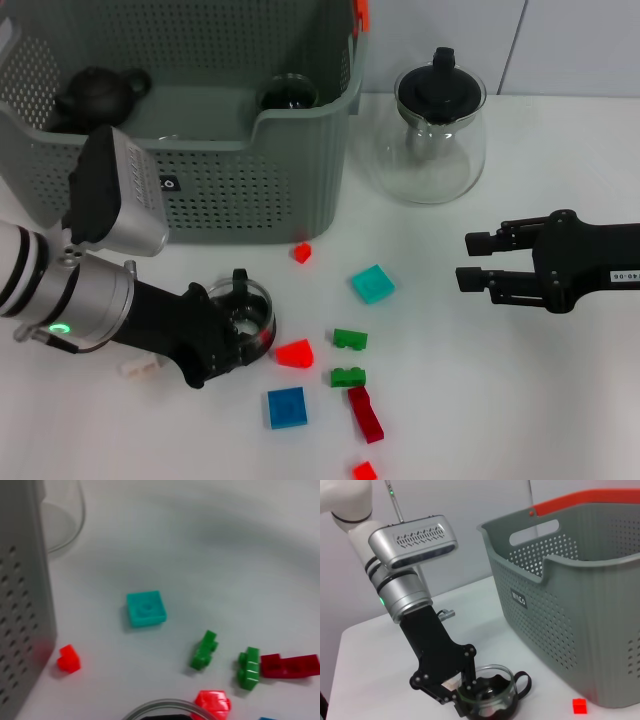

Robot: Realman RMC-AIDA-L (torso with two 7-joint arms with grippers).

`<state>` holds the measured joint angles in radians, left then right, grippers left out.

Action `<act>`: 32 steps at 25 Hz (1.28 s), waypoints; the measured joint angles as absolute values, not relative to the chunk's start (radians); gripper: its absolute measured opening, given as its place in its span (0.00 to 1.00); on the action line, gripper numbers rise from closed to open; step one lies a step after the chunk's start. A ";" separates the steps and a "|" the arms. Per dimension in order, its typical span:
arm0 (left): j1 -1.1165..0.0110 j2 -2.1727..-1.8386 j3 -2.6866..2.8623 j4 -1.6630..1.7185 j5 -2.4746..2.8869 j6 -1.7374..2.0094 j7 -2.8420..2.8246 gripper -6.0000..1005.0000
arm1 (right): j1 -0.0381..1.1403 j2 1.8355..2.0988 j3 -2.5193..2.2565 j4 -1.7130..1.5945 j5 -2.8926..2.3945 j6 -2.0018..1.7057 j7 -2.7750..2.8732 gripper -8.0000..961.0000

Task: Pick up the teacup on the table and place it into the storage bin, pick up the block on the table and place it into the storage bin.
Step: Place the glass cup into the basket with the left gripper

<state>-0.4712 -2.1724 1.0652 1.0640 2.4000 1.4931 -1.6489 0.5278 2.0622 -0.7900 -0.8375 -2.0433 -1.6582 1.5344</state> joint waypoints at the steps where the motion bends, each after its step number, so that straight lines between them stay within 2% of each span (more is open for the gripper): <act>1: -0.471 -2.172 1.061 1.072 2.399 1.512 -1.648 0.13 | 0.528 2.062 -0.789 -0.837 -2.043 -1.658 1.534 0.54; 5: -0.472 -2.167 1.011 1.096 2.367 1.613 -1.631 0.08 | 0.528 2.060 -0.784 -0.835 -2.043 -1.658 1.534 0.54; 8: -0.488 -2.147 0.892 1.103 2.320 1.770 -1.591 0.07 | 0.526 2.060 -0.778 -0.834 -2.044 -1.662 1.534 0.54; 11: -0.527 -2.098 0.713 1.038 2.245 1.977 -1.523 0.07 | 0.524 2.060 -0.776 -0.834 -2.044 -1.665 1.534 0.54; 13: -0.546 -2.047 0.555 0.956 2.100 2.082 -1.508 0.06 | 0.520 2.060 -0.776 -0.830 -2.046 -1.665 1.534 0.54; 17: -0.536 -2.037 0.476 0.927 1.901 2.083 -1.530 0.06 | 0.518 2.060 -0.776 -0.828 -2.048 -1.665 1.534 0.54; 23: -0.597 -2.033 0.378 0.932 1.631 1.955 -1.718 0.06 | 0.520 2.060 -0.775 -0.819 -2.046 -1.665 1.534 0.54; 27: -0.668 -1.998 0.502 1.034 1.745 1.618 -2.023 0.06 | 0.522 2.060 -0.775 -0.819 -2.049 -1.666 1.540 0.54; 32: -0.806 -1.950 0.668 1.061 2.131 1.405 -2.260 0.06 | 0.520 2.061 -0.775 -0.819 -2.048 -1.666 1.540 0.54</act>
<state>-0.8062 -1.9500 0.6681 1.0610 2.1309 1.4046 -2.2605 0.5204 2.0614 -0.7746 -0.8188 -2.0483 -1.6658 1.5402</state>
